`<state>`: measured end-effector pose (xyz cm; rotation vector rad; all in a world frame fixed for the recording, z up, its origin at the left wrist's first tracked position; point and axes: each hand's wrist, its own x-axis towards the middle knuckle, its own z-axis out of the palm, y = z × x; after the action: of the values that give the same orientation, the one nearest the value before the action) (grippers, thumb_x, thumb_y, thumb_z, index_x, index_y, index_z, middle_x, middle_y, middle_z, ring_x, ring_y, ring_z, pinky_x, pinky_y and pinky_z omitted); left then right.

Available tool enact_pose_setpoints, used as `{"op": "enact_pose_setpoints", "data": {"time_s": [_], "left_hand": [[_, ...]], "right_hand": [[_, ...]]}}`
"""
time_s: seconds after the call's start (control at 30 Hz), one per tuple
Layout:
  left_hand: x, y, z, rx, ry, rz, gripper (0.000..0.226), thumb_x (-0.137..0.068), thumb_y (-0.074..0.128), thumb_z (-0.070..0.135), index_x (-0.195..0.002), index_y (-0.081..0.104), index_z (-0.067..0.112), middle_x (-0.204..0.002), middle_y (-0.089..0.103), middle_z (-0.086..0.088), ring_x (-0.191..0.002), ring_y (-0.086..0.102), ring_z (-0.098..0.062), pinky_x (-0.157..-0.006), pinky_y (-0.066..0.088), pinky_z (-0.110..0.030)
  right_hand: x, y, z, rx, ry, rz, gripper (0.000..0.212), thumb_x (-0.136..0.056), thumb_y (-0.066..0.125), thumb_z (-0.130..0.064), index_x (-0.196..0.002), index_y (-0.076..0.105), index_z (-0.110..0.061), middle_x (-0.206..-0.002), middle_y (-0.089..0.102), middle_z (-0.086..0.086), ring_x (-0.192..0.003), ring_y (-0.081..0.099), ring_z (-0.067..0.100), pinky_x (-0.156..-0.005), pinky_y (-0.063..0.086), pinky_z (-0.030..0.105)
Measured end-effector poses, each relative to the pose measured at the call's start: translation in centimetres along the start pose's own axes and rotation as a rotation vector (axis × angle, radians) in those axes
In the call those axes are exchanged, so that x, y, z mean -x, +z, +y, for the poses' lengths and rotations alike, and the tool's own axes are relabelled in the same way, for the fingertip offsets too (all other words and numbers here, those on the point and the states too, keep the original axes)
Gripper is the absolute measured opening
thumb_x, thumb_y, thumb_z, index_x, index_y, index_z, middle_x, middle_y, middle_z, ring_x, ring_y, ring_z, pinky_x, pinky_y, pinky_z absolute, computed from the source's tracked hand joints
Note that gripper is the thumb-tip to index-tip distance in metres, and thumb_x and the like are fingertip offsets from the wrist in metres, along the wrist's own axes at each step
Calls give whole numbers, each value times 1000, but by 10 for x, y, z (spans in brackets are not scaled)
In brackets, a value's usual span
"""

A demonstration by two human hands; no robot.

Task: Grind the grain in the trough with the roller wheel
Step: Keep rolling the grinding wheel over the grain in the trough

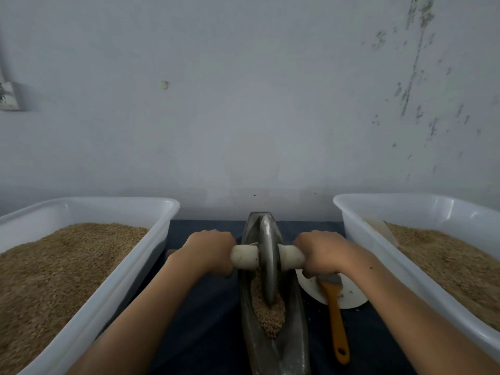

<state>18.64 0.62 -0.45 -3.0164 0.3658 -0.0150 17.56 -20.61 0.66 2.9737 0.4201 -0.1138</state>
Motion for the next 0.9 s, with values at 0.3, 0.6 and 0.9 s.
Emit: {"op": "enact_pose_setpoints", "data": {"time_s": [0.3, 0.6, 0.9], "left_hand": [[-2, 13, 9, -69, -60, 386, 21, -89, 56, 28, -109, 51, 23, -104, 62, 0, -95, 59, -20, -72, 38, -30], [4, -4, -2, 91, 43, -127, 29, -75, 72, 28, -99, 60, 20, -79, 56, 6, -73, 54, -13, -64, 41, -25], [-2, 8, 4, 5, -70, 194, 26, -84, 61, 28, -109, 56, 21, -102, 63, 0, -92, 59, -19, -71, 38, -30]], "right_hand": [[-10, 25, -1, -13, 68, 424, 12, -90, 53, -18, -99, 48, -25, -95, 63, -1, -85, 59, 22, -70, 42, 33], [8, -6, -2, 18, -25, -59, 20, -82, 67, -20, -100, 60, -16, -91, 63, 2, -78, 58, 17, -55, 38, 23], [-4, 13, -9, 75, 56, 402, 15, -90, 54, -17, -103, 50, -23, -100, 63, 0, -90, 60, 21, -68, 34, 30]]}}
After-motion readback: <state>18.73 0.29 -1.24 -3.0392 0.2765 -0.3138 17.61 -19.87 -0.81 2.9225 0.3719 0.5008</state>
